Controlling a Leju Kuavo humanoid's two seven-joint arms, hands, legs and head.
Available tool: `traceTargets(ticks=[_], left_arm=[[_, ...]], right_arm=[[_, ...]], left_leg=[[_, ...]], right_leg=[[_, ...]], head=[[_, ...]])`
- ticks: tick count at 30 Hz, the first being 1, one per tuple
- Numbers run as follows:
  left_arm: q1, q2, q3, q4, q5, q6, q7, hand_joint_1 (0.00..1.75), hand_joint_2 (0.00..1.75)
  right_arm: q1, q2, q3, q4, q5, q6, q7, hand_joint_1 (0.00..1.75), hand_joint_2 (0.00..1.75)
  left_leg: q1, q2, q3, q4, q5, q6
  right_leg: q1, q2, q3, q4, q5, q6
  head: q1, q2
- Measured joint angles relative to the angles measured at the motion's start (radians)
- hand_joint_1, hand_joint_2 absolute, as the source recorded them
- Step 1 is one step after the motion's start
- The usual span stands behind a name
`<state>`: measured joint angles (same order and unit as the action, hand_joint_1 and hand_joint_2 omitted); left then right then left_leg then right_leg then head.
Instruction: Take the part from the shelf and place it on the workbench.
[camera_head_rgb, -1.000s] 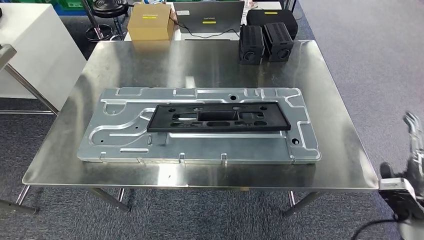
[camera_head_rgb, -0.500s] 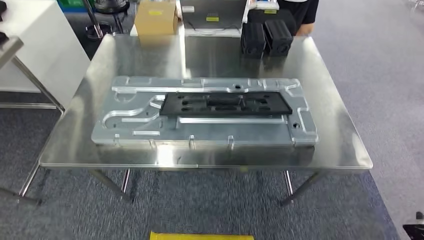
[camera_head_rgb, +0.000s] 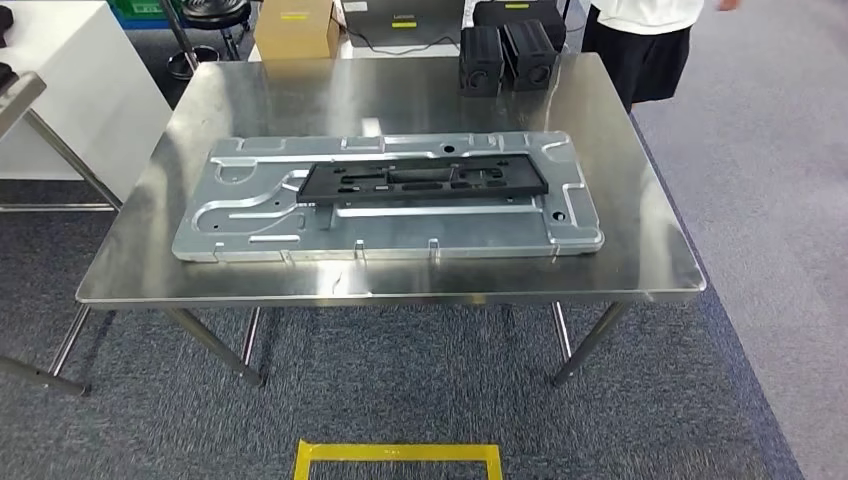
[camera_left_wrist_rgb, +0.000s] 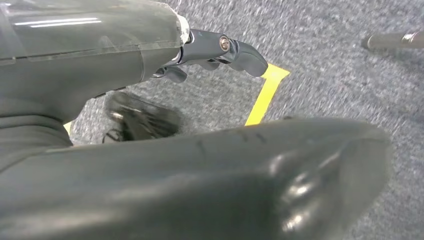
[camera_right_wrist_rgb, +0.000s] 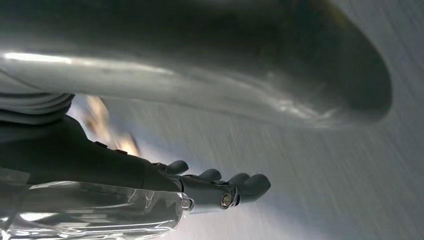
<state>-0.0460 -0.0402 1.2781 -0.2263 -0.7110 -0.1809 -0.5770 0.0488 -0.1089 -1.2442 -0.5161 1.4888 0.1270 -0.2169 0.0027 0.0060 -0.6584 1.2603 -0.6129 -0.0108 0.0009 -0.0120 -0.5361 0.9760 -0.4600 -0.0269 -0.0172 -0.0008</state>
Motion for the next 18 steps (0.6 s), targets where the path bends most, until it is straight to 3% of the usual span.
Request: traceTargets(ticks=[1, 2, 4, 5, 7, 10, 11, 12, 14, 15, 16, 17, 18], left_arm=[[-0.002, 0.0, 0.0, 0.0, -0.004, 0.001, 0.004, 0.0, 0.0], [-0.003, 0.0, 0.0, 0.0, -0.008, 0.002, 0.008, 0.0, 0.0], [-0.005, 0.0, 0.0, 0.0, -0.012, 0.005, 0.014, 0.0, 0.0], [-0.006, 0.001, 0.0, 0.0, -0.013, 0.007, 0.017, 0.0, 0.0], [-0.009, 0.002, 0.0, 0.0, -0.015, 0.009, 0.019, 0.0, 0.0], [-0.014, 0.001, 0.0, 0.0, -0.022, 0.01, 0.021, 0.0, 0.0], [-0.015, -0.001, 0.0, 0.001, -0.025, 0.009, 0.021, 0.0, 0.0], [-0.017, -0.002, 0.0, 0.001, -0.028, 0.009, 0.021, 0.0, 0.0], [-0.018, -0.004, 0.0, 0.001, -0.034, 0.006, 0.021, 0.0, 0.0], [-0.018, -0.004, -0.001, 0.001, -0.037, 0.004, 0.021, 0.0, 0.0], [-0.02, -0.004, -0.001, 0.001, -0.04, 0.002, 0.021, 0.0, 0.0], [-0.022, -0.004, -0.001, 0.001, -0.043, 0.0, 0.021, 0.0, 0.0], [-0.025, -0.004, -0.001, 0.001, -0.044, -0.002, 0.021, 0.0, 0.0]], right_arm=[[-0.005, 0.008, -0.009, 0.038, -0.002, 0.032, 0.041, 0.0, 0.0], [-0.01, 0.017, -0.02, 0.073, -0.008, 0.061, 0.081, 0.0, 0.0], [-0.021, 0.037, -0.044, 0.124, -0.022, 0.102, 0.146, 0.0, 0.0], [-0.027, 0.046, -0.056, 0.147, -0.027, 0.118, 0.173, 0.0, 0.0], [-0.04, 0.063, -0.076, 0.181, -0.03, 0.142, 0.205, 0.0, 0.0], [-0.05, 0.082, -0.098, 0.221, -0.026, 0.173, 0.227, 0.0, 0.0], [-0.051, 0.086, -0.103, 0.232, -0.021, 0.182, 0.23, 0.0, 0.0], [-0.052, 0.089, -0.106, 0.24, -0.015, 0.189, 0.231, 0.0, 0.0], [-0.057, 0.093, -0.109, 0.256, -0.002, 0.199, 0.23, 0.0, 0.0], [-0.06, 0.095, -0.109, 0.263, 0.006, 0.203, 0.23, 0.0, 0.0], [-0.064, 0.098, -0.109, 0.27, 0.014, 0.206, 0.23, 0.0, 0.0], [-0.068, 0.101, -0.109, 0.276, 0.022, 0.208, 0.23, 0.0, 0.0], [-0.071, 0.103, -0.108, 0.281, 0.03, 0.21, 0.232, 0.0, 0.0]], left_leg=[[-0.001, 0.0, 0.01, 0.021, 0.007, 0.001], [-0.003, -0.001, 0.037, 0.006, 0.032, 0.005], [-0.011, -0.015, 0.139, -0.116, 0.08, 0.023], [-0.014, -0.025, 0.196, -0.199, 0.081, 0.031], [-0.019, -0.038, 0.258, -0.3, 0.066, 0.04], [-0.021, -0.023, 0.25, -0.33, 0.095, 0.045], [-0.021, -0.015, 0.241, -0.339, 0.111, 0.049], [-0.019, -0.007, 0.229, -0.346, 0.129, 0.052], [-0.019, 0.005, 0.197, -0.346, 0.157, 0.055], [-0.019, 0.011, 0.178, -0.342, 0.169, 0.053], [-0.018, 0.017, 0.157, -0.337, 0.18, 0.05], [-0.017, 0.022, 0.134, -0.328, 0.191, 0.046], [-0.015, 0.025, 0.11, -0.317, 0.201, 0.042]], right_leg=[[0.002, 0.001, -0.018, 0.005, 0.009, 0.0], [0.003, 0.004, -0.036, 0.011, 0.019, 0.001], [0.004, 0.013, -0.068, 0.024, 0.036, 0.003], [0.004, 0.018, -0.079, 0.028, 0.045, 0.006], [0.001, 0.025, -0.089, 0.029, 0.066, 0.014], [-0.002, 0.037, -0.098, 0.027, 0.087, 0.029], [-0.001, 0.036, -0.106, 0.042, 0.063, 0.032], [-0.001, 0.034, -0.117, 0.073, 0.02, 0.035], [-0.006, 0.027, -0.141, 0.183, -0.089, 0.04], [-0.009, 0.026, -0.148, 0.243, -0.118, 0.044], [-0.015, 0.024, -0.147, 0.289, -0.119, 0.049], [-0.022, 0.022, -0.133, 0.308, -0.098, 0.055], [-0.029, 0.02, -0.104, 0.294, -0.067, 0.061]], head=[[0.0, 0.0], [0.0, 0.0], [0.0, 0.0], [0.0, 0.0], [0.0, 0.0], [-0.004, 0.0], [-0.004, 0.0], [-0.003, 0.0], [-0.002, 0.0], [-0.002, 0.0], [-0.002, 0.0], [-0.002, 0.0], [-0.002, 0.0]])
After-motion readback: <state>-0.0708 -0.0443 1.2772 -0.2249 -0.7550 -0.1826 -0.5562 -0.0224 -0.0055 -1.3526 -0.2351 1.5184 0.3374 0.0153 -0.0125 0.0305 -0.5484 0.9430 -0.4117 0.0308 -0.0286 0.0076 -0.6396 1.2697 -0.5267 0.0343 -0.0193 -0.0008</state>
